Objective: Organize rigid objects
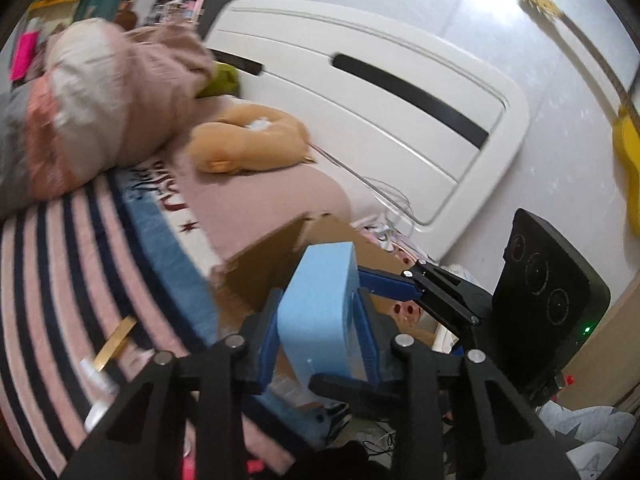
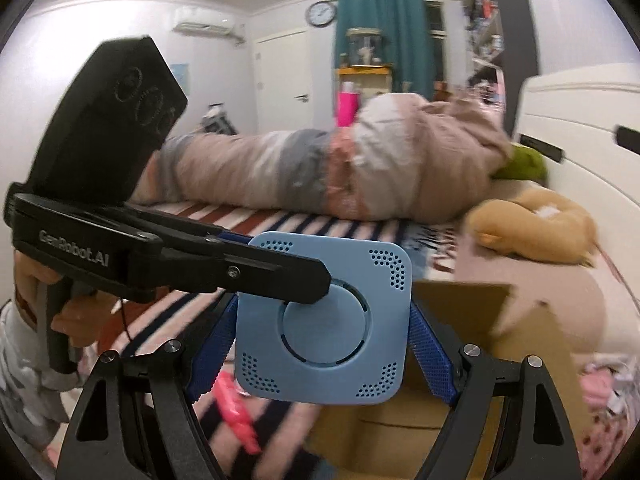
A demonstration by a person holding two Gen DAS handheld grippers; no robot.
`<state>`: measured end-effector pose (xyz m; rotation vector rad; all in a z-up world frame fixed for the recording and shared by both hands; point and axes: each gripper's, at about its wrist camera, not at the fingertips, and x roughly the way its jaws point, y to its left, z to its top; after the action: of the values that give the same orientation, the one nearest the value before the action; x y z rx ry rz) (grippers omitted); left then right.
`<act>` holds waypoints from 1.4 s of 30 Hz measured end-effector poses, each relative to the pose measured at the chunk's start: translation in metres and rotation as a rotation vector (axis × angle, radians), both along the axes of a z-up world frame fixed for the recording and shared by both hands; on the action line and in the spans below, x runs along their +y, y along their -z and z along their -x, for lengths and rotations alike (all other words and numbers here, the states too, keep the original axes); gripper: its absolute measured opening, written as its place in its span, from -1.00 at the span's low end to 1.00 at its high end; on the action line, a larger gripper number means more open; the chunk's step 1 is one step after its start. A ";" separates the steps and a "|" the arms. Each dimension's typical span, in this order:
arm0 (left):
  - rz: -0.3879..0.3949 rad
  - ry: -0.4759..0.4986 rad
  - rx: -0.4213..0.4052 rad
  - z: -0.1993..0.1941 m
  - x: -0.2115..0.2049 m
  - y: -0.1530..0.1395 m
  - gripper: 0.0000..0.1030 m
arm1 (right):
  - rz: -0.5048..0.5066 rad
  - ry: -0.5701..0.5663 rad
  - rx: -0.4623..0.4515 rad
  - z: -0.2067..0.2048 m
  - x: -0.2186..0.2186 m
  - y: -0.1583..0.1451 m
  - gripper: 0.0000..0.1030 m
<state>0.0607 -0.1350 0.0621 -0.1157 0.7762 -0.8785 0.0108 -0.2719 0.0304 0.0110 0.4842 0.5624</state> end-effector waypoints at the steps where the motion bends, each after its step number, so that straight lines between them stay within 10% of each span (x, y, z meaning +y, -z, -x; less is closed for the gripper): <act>1: -0.020 0.018 0.002 -0.005 -0.017 0.002 -0.41 | -0.007 0.019 0.015 -0.001 -0.012 0.003 0.55; 13: -0.172 0.065 0.102 -0.028 -0.087 0.040 -0.39 | -0.015 0.074 0.254 -0.030 -0.073 0.039 0.54; 20: -0.164 0.018 0.059 -0.025 -0.074 0.036 0.36 | 0.017 0.071 0.308 -0.035 -0.067 0.049 0.60; 32: -0.148 -0.218 -0.104 0.011 0.044 -0.001 0.52 | 0.002 -0.014 0.147 -0.007 -0.026 0.008 0.62; 42: -0.182 -0.436 -0.098 0.038 0.166 0.051 0.53 | 0.059 -0.345 0.172 0.007 0.093 0.017 0.38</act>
<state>0.0224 0.0308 0.0112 -0.0761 0.7003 -0.3956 0.0043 -0.1790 0.0138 -0.0826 0.6758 0.8897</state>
